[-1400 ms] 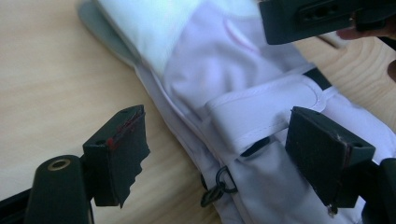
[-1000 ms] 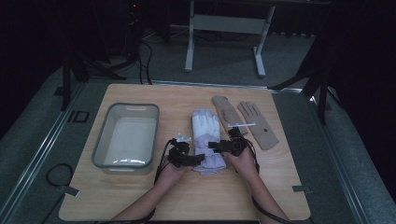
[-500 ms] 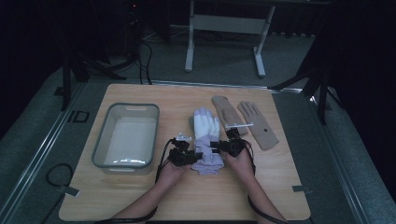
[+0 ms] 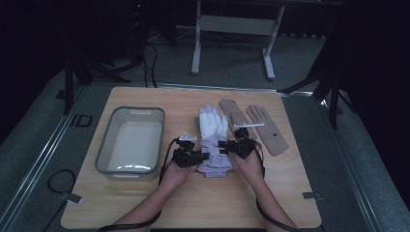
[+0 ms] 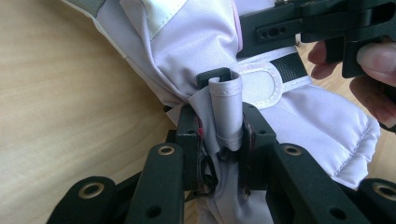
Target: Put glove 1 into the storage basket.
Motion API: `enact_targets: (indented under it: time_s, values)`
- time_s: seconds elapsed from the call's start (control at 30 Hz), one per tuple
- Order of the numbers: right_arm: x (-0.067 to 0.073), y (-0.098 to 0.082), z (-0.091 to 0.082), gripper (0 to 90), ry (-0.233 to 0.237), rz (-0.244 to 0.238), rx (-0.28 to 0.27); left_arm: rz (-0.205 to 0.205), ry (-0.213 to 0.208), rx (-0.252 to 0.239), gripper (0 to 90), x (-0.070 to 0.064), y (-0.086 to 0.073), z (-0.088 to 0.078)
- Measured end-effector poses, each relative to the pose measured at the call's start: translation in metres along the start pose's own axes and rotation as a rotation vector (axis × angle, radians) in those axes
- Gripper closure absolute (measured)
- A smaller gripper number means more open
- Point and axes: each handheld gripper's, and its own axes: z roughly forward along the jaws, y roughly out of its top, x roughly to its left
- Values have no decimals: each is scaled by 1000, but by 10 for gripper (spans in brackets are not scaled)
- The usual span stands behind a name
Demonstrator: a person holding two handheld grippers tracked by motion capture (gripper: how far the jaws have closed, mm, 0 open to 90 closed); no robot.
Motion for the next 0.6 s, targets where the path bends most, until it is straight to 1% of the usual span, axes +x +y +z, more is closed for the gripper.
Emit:
enact_targets:
  time_s: [0.07, 0.1, 0.17, 0.2, 0.27, 0.43, 0.5, 0.53, 0.6]
  values:
    - [3, 4, -5, 775, 0, 6, -13, 17, 3, -5, 741, -2, 6, -5]
    - [5, 7, -8, 775, -1, 6, -18, 17, 2, -8, 741, -2, 8, -7]
    - [9, 12, -11, 775, -3, 5, -29, 30, 1, -9, 741, -3, 13, -13]
    - [11, 14, -13, 775, -2, 3, -33, 30, 1, -9, 741, -3, 13, -13]
    - [15, 19, -16, 775, -1, -4, -42, 43, -1, -15, 741, -4, 20, -21]
    - [27, 29, -23, 775, 5, -21, -59, 73, 7, -21, 741, -5, 28, -38]
    - [33, 33, -25, 775, 7, -28, -66, 78, 11, -29, 741, -5, 31, -45]
    - [36, 36, -26, 775, 6, -32, -71, 91, 12, -33, 741, -4, 33, -50]
    - [43, 40, -28, 774, 10, -45, -82, 96, 12, -36, 741, -3, 34, -53]
